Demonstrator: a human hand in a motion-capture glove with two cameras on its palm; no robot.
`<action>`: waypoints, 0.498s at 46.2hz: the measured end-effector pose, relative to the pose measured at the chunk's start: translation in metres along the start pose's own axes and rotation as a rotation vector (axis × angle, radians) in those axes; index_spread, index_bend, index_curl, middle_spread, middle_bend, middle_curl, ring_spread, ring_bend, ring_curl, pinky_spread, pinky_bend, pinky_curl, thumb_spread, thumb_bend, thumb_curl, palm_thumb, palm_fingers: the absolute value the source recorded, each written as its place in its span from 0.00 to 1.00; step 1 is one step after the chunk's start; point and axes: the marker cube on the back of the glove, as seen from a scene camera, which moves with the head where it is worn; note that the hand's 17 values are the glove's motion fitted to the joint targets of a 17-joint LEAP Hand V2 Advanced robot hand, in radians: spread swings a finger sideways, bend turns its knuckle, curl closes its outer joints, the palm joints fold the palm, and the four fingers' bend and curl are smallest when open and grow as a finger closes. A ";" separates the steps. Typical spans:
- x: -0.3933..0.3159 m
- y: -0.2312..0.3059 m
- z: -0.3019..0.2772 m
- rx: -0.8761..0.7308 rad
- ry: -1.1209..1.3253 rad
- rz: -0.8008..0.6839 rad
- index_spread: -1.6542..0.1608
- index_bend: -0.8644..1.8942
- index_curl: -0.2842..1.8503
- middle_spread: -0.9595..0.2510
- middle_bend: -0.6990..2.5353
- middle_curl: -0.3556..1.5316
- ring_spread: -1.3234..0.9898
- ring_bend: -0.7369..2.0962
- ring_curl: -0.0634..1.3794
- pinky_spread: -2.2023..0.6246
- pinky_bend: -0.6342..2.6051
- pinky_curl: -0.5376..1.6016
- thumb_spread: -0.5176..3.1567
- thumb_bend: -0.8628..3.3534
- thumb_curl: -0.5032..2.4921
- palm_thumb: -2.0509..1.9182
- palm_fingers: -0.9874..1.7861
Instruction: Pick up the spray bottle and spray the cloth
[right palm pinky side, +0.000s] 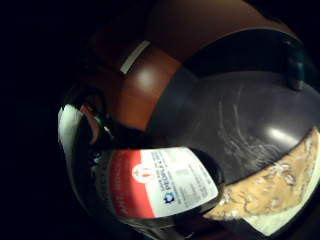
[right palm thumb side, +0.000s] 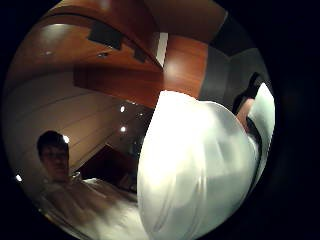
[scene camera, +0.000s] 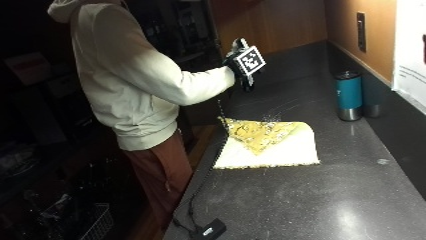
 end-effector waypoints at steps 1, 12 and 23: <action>0.006 -0.002 0.012 0.001 -0.008 0.005 0.83 0.46 0.38 0.70 0.39 0.45 0.50 0.46 0.35 0.71 0.31 0.43 0.20 0.20 0.42 0.76 0.84; 0.082 -0.004 0.099 -0.063 0.028 0.106 0.83 0.45 0.38 0.70 0.38 0.44 0.50 0.46 0.35 0.71 0.30 0.43 0.21 0.20 0.43 0.75 0.84; 0.114 0.014 0.123 -0.072 0.085 0.117 0.84 0.44 0.38 0.71 0.37 0.44 0.51 0.45 0.34 0.71 0.30 0.43 0.22 0.20 0.43 0.75 0.83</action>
